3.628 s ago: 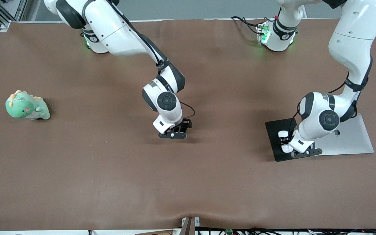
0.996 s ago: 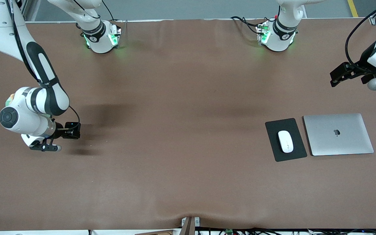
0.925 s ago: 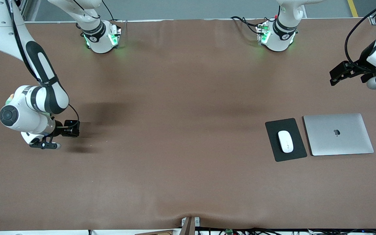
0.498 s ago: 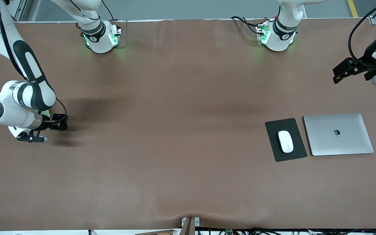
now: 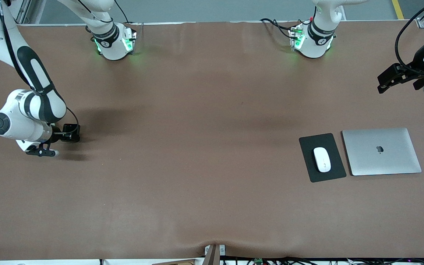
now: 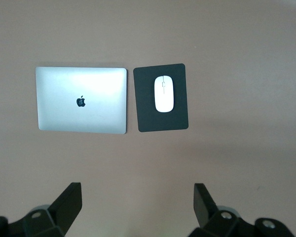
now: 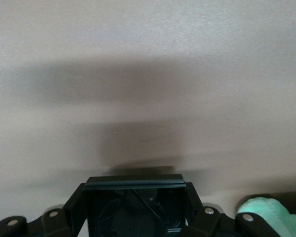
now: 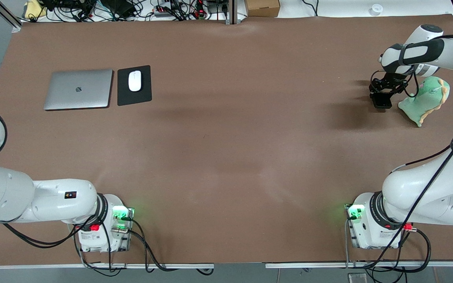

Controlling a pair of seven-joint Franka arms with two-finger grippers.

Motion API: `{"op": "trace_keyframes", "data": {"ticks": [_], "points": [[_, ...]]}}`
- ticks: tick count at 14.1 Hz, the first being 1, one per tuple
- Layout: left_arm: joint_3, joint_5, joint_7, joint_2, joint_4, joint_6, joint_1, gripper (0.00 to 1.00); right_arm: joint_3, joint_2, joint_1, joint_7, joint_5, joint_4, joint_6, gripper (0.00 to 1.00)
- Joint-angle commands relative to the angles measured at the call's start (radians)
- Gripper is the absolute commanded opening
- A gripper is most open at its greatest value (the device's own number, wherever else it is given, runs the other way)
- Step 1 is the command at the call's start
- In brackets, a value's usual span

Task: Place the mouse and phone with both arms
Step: 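Lower the black phone beside the green plush toy with the right gripper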

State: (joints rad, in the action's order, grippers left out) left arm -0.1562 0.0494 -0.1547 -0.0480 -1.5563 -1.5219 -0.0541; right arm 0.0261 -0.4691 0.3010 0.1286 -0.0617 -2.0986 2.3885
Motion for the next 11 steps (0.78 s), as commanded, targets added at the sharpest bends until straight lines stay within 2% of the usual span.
{"op": "trace_keyframes", "data": {"ticks": [1,2,3,4,7,9,11], "points": [[0.010,-0.028,0.023,0.004,0.016,0.023,0.005,1.00,0.018,0.004,0.036,0.010,-0.023,-0.015,0.037,0.06],[0.010,-0.034,0.021,0.005,0.016,0.023,0.004,1.00,0.018,-0.005,0.038,0.010,-0.023,-0.015,0.050,0.30],[0.012,-0.034,0.021,0.005,0.016,0.023,0.003,1.00,0.018,-0.011,0.038,0.010,-0.023,-0.014,0.063,0.67],[0.012,-0.034,0.023,0.007,0.015,0.023,0.002,1.00,0.018,-0.011,0.038,0.010,-0.023,-0.011,0.069,1.00],[0.014,-0.034,0.024,0.010,0.015,0.031,0.003,1.00,0.020,0.004,0.021,0.008,-0.023,0.002,0.057,1.00],[0.012,-0.034,0.024,0.014,0.015,0.046,0.003,1.00,0.026,0.058,-0.011,-0.006,-0.023,0.031,0.049,1.00],[0.012,-0.036,0.024,0.019,0.015,0.049,0.003,1.00,0.026,0.137,-0.065,-0.024,-0.021,0.072,-0.042,1.00]]}}
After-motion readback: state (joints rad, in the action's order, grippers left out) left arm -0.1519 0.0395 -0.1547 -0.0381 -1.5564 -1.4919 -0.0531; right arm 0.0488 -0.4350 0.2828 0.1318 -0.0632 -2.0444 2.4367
